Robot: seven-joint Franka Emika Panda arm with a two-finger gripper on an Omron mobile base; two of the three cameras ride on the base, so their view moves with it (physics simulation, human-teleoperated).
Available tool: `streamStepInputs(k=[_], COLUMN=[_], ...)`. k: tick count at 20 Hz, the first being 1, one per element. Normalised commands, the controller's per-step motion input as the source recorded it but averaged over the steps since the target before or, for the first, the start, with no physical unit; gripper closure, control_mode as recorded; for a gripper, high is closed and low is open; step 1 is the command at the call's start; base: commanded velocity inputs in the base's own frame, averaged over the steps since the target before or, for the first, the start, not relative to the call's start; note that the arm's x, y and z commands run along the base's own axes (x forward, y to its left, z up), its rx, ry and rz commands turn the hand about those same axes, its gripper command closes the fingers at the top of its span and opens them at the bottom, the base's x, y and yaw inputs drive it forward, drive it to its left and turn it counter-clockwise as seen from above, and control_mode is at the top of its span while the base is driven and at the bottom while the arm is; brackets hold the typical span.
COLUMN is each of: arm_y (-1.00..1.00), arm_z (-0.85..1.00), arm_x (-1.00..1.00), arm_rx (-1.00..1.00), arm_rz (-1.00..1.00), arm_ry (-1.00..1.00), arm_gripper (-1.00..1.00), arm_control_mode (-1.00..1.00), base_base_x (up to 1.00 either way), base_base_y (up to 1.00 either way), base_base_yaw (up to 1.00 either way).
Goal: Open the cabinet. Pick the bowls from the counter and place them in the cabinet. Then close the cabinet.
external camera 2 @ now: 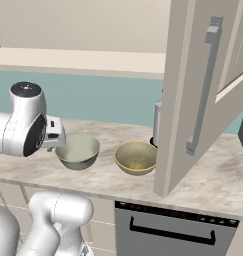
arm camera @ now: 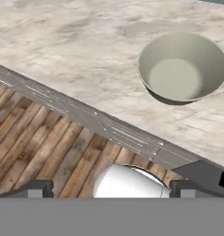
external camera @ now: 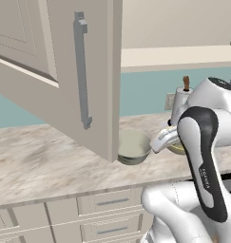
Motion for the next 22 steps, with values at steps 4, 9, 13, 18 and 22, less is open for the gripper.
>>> streamStepInputs(k=[4,9,13,18,22], arm_y=[0.11,0.06,0.0,0.06,0.25], arm_z=[-0.14,-0.65,-0.79,-0.49,-0.31], arm_x=[0.39,0.64,0.71,0.64,0.37], arm_rx=[-0.25,-0.15,-0.02,0.0,0.0], arm_rz=[0.11,0.12,0.08,0.03,0.0], arm_ry=[0.03,0.0,0.0,0.0,0.0], arm_gripper=[-1.0,-1.0,-1.0,-1.0,-1.0], arm_control_mode=[-1.0,-1.0,-1.0,-1.0,-1.0], base_base_x=[0.0,0.0,0.0,0.0,0.0], base_base_y=[0.0,0.0,0.0,0.0,0.0], base_base_yaw=[0.0,0.0,0.0,0.0,0.0])
